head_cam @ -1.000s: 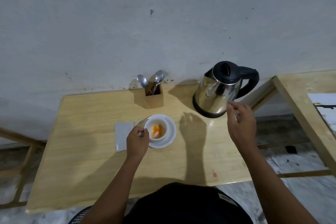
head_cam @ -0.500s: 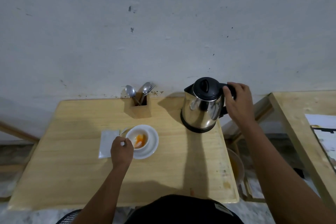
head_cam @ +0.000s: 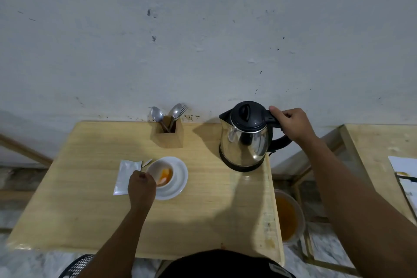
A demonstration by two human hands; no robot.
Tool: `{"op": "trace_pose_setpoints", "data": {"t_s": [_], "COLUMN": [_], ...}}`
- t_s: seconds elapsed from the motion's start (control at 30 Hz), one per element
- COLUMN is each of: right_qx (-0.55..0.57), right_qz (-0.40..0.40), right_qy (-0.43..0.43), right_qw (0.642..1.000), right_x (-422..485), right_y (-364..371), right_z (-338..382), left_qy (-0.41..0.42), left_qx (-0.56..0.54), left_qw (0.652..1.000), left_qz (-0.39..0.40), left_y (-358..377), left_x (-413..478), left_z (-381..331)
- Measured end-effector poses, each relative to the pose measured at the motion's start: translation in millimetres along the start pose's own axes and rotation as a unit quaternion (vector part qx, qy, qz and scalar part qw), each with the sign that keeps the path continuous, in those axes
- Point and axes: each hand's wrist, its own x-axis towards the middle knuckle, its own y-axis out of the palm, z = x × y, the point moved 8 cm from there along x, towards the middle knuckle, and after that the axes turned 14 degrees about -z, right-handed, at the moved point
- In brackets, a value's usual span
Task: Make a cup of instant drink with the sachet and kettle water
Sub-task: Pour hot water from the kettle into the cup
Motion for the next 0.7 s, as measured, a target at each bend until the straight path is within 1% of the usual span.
{"op": "trace_pose_setpoints", "data": {"t_s": [0.27,0.43,0.7], "right_qx": [0.034,0.037,0.042], "right_qz": [-0.036,-0.063,-0.105], "right_qy": [-0.029,-0.043,-0.076], "right_qw": [0.998,0.996,0.991], "right_x": [0.7,-7.8,-18.0], "right_y": [0.9,-1.3,-13.4], "right_z": [-1.9,2.0,36.2], "left_qy": [-0.003,-0.005,-0.031], "left_qx": [-0.002,-0.007,-0.027], "left_qw": [1.0,1.0,0.998], "left_qz": [0.006,0.023,0.049], "left_y": [-1.2,-2.8,-3.9], "left_x": [-3.0,-4.4,-1.8], "left_z": [-1.8,-2.7,1.2]}}
